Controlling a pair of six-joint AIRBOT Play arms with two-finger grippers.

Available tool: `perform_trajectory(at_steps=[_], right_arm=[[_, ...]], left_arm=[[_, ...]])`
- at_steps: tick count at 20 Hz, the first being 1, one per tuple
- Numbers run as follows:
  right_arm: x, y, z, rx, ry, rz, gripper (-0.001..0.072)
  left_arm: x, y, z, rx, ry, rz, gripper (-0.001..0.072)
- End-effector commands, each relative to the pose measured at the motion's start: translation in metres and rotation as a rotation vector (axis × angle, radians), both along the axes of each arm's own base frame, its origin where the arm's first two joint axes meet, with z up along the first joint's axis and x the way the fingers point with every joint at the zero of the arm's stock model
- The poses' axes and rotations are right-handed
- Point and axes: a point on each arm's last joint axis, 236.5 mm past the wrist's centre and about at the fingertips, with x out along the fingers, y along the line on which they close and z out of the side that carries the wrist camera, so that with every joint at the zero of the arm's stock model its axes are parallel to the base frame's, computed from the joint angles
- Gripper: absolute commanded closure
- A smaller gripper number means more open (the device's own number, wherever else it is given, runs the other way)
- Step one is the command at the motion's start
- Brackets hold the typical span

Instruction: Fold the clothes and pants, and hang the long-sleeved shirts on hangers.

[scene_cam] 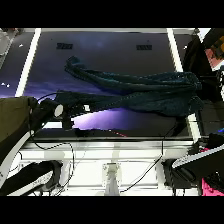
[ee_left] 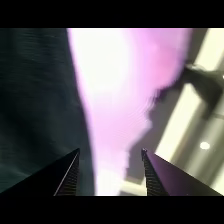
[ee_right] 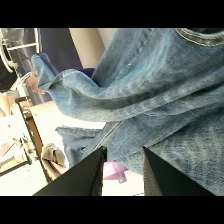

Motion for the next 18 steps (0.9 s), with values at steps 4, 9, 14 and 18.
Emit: perform_trajectory(at_steps=[4,9,14,18], right_arm=[[0.003,0.004,0.005,0.015,-0.020,0.005,0.0431],[0.004,0.004,0.005,0.015,-0.020,0.004,0.0436],[0.005,0.004,0.006,0.017,-0.026,0.000,0.0436],[0.010,0.005,0.012,0.035,-0.052,-0.010,0.0436]], left_arm=[[0.029,-0.001,-0.015,0.017,-0.089,0.040,0.0698],[0.028,0.018,0.049,0.019,-0.159,0.378,0.0700],[0.014,0.014,0.165,-0.168,-0.387,0.423,0.0702],[0.001,0.010,0.240,-0.289,-0.532,0.400,0.0702]])
